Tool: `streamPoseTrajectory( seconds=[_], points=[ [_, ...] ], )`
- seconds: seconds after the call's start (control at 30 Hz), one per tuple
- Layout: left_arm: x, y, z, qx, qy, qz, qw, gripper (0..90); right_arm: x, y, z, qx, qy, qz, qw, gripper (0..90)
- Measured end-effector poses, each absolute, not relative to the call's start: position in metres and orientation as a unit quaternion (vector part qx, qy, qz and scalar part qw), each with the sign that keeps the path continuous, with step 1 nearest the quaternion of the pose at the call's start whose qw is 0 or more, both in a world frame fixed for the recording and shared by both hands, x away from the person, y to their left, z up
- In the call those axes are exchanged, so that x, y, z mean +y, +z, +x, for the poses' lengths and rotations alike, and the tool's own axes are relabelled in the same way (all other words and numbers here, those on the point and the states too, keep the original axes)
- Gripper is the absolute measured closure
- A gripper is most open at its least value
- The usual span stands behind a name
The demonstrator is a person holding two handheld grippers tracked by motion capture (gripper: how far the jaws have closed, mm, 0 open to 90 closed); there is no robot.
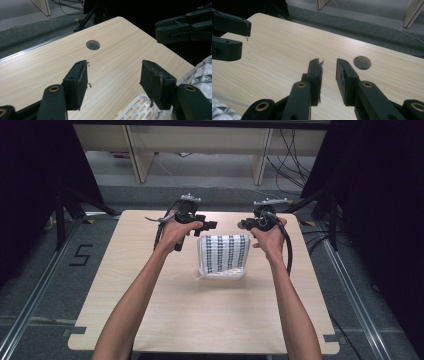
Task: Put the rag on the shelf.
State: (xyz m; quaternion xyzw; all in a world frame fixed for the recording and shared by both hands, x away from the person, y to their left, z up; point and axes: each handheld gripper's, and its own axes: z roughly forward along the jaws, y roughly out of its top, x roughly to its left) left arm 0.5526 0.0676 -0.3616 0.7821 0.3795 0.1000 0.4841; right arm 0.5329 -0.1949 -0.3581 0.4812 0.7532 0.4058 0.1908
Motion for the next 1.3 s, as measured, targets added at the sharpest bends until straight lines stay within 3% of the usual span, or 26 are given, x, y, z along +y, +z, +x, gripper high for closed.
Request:
streamPoseTrajectory(
  seconds=[0.63, 1.3],
  points=[
    [0.094, -0.336, 0.531, 0.391, 0.142, 0.757, 0.504, 32.5, -0.222, -0.34, 0.519, 0.736, 0.429, 0.484, 0.202, 59.4],
    [0.114, -0.339, 0.502, 0.381, 0.135, 0.758, 0.513, 26.4, -0.237, -0.325, 0.486, 0.742, 0.445, 0.456, 0.208, 48.4]
  ],
)
